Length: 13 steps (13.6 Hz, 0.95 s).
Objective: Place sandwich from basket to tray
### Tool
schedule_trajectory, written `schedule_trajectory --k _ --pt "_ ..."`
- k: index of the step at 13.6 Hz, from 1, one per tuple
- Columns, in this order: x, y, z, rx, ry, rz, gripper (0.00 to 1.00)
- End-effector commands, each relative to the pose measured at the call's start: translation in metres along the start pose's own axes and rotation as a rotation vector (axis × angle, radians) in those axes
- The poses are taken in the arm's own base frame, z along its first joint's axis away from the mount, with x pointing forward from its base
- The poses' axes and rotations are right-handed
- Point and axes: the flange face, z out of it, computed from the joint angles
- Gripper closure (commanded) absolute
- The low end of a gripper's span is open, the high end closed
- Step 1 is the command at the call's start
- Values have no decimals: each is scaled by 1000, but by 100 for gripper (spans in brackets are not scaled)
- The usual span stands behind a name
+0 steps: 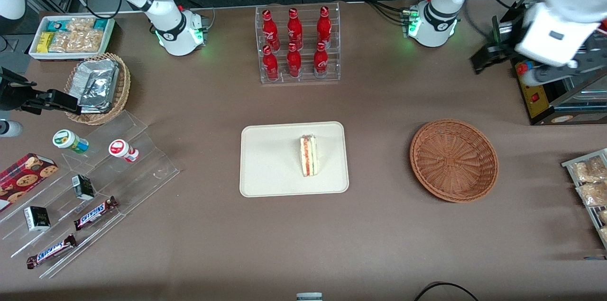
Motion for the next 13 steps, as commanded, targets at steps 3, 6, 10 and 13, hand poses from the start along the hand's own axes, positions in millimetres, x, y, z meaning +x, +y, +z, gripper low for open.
schedule_trajectory --k 3,6,10,13 --pt "-19 -74 12 -57 -5 109 0" --pt "-19 -84 12 -63 0 104 0" --pt "-15 -89 14 -49 -5 167 0" --pt "-12 -90 18 -52 -20 210 0"
